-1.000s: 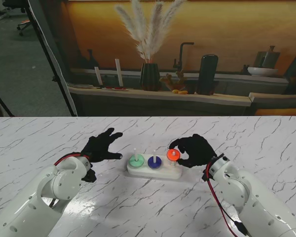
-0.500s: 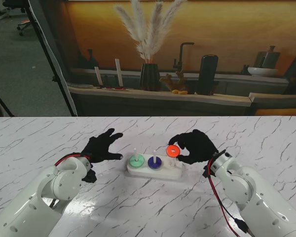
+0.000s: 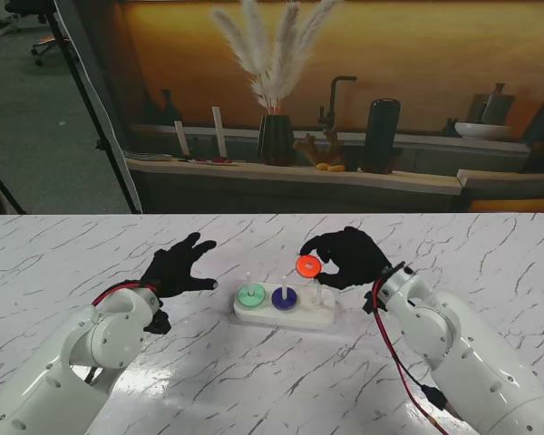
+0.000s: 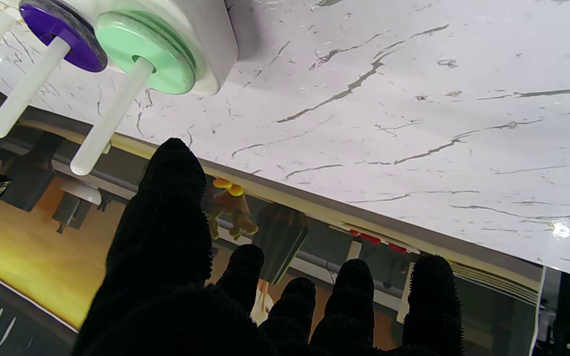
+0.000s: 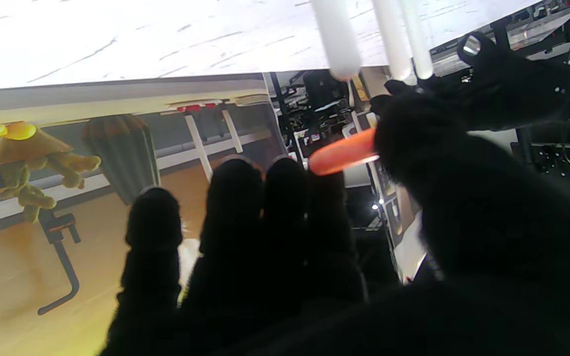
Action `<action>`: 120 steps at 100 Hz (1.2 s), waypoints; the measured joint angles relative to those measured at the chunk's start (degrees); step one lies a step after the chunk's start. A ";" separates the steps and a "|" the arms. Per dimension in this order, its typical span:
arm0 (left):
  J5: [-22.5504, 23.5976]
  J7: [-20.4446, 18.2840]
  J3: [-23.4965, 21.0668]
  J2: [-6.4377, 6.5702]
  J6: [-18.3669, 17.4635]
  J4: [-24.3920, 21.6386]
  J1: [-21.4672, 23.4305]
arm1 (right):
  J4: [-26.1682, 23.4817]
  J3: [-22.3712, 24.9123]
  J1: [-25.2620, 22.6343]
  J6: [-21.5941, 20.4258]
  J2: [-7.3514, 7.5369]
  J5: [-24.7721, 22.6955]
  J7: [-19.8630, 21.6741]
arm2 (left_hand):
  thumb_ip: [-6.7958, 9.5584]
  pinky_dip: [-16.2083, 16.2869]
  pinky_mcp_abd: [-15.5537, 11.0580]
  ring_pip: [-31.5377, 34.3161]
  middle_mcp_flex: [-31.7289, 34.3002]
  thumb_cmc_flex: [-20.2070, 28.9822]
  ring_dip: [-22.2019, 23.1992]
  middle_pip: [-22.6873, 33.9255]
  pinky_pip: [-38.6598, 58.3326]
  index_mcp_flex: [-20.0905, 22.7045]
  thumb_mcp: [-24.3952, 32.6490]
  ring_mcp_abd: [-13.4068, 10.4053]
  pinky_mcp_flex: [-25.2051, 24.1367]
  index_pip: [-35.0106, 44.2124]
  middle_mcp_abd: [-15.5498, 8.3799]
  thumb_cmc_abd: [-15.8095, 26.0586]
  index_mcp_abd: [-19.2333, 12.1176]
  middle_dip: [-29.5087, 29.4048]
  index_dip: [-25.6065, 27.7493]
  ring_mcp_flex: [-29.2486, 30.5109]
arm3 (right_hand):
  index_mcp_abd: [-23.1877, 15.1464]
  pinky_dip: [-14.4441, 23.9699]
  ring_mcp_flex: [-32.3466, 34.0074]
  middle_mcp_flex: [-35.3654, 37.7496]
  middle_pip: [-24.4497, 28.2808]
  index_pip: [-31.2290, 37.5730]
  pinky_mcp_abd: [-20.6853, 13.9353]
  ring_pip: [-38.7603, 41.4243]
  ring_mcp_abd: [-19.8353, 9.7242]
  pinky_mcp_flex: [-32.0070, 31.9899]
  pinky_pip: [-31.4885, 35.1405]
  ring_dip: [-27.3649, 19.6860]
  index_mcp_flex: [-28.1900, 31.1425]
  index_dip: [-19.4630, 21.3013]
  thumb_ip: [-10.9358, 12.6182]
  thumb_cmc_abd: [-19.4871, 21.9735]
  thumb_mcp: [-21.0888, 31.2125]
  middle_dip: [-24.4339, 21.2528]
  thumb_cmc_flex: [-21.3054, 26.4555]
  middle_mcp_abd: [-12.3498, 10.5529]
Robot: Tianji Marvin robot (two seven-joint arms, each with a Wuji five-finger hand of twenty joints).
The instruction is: Move the three rings of the Hanoi Tower from the left rod to the right rod
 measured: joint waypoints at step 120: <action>0.86 1.19 -2.45 -0.05 0.66 -0.63 1.58 | 7.89 -11.41 8.73 0.06 -1.73 2.71 -1.42 | 0.00 -0.09 0.01 0.00 0.01 0.00 0.00 0.01 0.00 0.00 0.00 0.00 0.00 0.00 0.00 0.00 0.00 0.00 0.00 0.00 | 0.00 0.00 0.12 0.02 0.00 0.00 0.00 0.00 0.00 0.13 0.01 -0.48 0.01 -0.08 0.00 0.00 0.00 -0.01 0.00 -0.04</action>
